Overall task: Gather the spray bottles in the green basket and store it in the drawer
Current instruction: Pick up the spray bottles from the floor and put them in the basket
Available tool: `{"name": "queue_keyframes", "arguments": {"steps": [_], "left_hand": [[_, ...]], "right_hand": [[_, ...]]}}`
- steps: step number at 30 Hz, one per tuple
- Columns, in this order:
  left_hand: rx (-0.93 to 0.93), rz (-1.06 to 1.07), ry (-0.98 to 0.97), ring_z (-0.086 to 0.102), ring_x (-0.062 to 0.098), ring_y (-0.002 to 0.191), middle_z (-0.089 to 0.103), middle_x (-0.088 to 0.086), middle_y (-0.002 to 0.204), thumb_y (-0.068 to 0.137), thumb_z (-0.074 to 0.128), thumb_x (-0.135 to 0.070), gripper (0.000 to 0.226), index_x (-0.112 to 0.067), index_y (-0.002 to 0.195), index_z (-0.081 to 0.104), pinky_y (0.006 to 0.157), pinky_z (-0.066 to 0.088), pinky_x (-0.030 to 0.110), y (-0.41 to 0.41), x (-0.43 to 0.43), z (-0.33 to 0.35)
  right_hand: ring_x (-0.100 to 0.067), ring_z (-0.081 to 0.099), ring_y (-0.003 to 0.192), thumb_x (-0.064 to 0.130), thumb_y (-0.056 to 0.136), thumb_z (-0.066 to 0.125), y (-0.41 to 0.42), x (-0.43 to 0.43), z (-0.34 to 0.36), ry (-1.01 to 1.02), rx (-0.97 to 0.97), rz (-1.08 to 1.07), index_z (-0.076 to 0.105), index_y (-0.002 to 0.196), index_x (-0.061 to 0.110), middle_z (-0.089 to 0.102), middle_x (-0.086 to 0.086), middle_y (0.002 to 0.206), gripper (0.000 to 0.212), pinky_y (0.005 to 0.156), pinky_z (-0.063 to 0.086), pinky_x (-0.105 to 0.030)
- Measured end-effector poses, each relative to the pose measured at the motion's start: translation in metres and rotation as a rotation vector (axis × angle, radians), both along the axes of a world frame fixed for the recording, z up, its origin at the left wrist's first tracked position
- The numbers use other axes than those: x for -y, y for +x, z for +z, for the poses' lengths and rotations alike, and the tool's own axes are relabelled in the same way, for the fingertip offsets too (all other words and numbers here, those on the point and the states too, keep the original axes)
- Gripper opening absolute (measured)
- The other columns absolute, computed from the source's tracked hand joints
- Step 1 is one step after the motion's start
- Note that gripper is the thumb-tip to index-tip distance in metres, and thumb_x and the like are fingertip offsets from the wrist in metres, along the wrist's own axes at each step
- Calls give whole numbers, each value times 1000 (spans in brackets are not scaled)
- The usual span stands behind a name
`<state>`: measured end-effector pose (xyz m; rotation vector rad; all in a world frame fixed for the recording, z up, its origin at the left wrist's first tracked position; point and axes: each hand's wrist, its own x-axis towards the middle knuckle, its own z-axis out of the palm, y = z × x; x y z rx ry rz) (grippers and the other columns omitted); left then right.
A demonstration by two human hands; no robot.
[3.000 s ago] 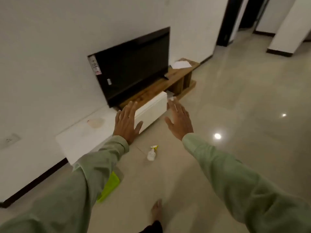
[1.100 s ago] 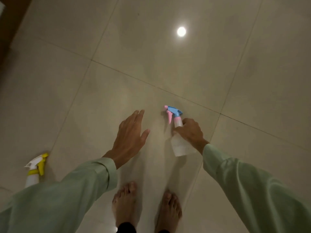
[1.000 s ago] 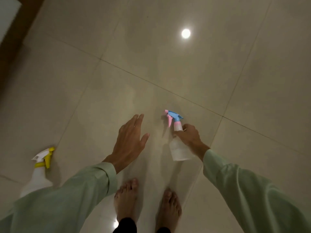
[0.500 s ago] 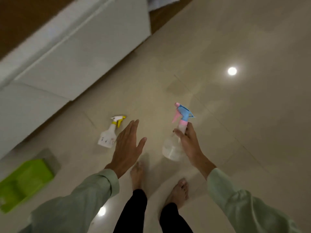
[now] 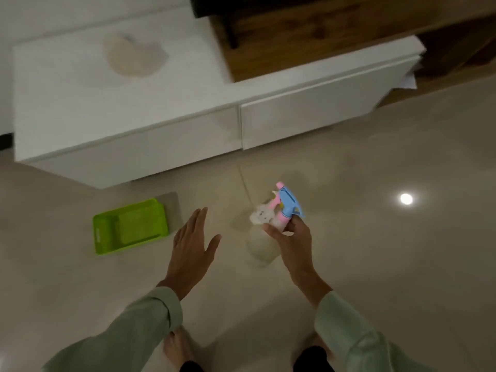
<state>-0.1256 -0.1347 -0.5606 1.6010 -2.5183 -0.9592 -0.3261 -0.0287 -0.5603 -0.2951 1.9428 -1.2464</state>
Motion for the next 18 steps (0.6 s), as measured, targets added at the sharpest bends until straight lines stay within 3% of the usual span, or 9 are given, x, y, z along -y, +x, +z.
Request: {"name": "queue_keyframes", "arguments": {"steps": [2,6,10,14,18], "left_hand": [[7,71,7,23,24,148,22,3,162,96,46,-47,70,-22,154,14,119,22,43,54,21,4],[33,142,29,23,24,148,21,4,162,96,48,-44,71,-20,154,15,118,24,44,152,60,16],[64,203,38,27,26,146,22,6,162,96,49,-42,71,-21,154,15,117,26,44,222,93,18],[81,256,56,28,27,146,25,7,160,95,51,-42,72,-19,154,16,116,26,44,255,119,6],[88,319,88,32,26,145,28,7,159,94,52,-42,71,-19,153,19,115,30,45,265,138,-14]], "right_hand": [[-17,67,82,19,77,85,52,32,3,2,-3,11,70,91,14,72,-5,86,21,75,53,-28],[-4,66,73,18,77,85,145,94,5,7,-17,77,71,81,20,72,4,79,15,71,49,-21],[-22,69,86,16,79,83,213,149,-5,14,-40,159,73,89,4,75,-10,88,19,80,53,-30],[-16,67,82,12,81,80,254,194,-23,16,-65,228,74,102,-1,76,-12,97,25,69,44,-4],[-3,66,72,9,74,85,274,224,-46,38,-31,255,74,101,2,75,-7,95,30,65,45,-4]]}}
